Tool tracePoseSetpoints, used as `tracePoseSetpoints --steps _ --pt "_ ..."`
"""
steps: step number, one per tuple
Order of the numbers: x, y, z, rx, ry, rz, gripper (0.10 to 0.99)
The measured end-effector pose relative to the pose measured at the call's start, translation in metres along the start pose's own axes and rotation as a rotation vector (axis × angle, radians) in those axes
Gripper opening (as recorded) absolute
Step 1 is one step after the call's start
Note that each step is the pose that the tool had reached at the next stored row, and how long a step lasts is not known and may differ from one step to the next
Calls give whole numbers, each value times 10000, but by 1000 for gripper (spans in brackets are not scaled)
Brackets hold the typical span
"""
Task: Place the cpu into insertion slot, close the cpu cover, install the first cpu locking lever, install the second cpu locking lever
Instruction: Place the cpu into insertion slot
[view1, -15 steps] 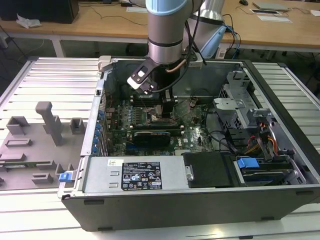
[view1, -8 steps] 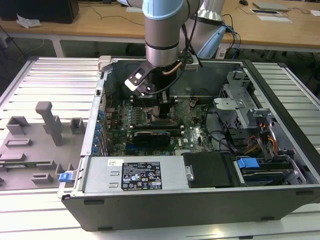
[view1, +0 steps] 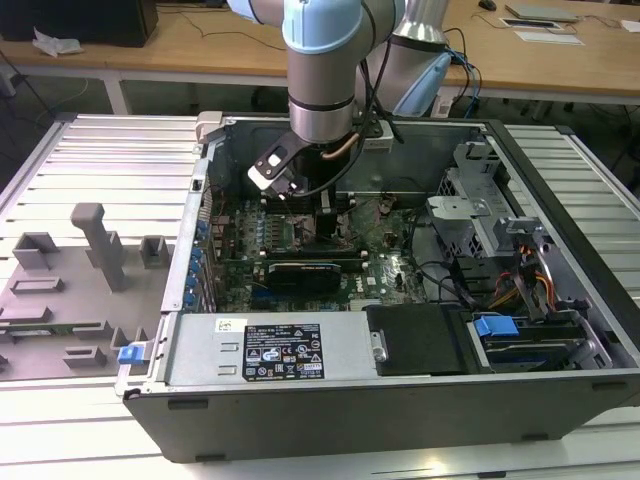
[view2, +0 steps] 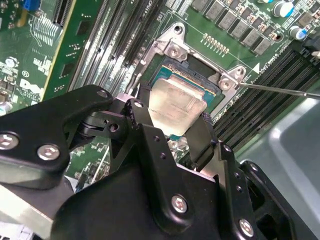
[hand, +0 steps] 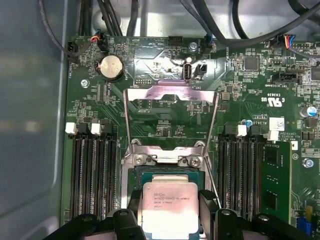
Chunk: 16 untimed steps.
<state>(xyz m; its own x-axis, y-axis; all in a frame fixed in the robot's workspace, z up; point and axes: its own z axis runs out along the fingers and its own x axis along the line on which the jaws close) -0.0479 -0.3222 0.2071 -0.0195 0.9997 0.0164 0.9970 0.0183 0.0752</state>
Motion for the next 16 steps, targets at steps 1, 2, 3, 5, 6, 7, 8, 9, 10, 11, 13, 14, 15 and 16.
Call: tracePoseSetpoints --steps 1,2,3,5,6,7,8,9,10,11,13,14,15,16 --pt "0 0 0 -1 1 0 537" --pt "1 0 3 -3 4 0 537" --pt "1 -1 13 -5 8 4 537" --pt "1 -3 34 -3 5 18 537" --pt "3 -4 46 -3 4 32 537" --pt "5 -4 51 -2 0 49 537" --pt "5 -4 51 -1 -1 58 537" --pt "5 -4 51 -2 0 59 537" --pt "5 -4 52 -3 1 62 537" --pt "11 -4 54 -5 5 66 537" --pt "14 -4 57 -4 9 67 537" --pt "14 -4 63 -4 8 75 537" --pt "14 -5 66 -4 7 84 537" --pt "14 -5 66 -3 5 87 537"
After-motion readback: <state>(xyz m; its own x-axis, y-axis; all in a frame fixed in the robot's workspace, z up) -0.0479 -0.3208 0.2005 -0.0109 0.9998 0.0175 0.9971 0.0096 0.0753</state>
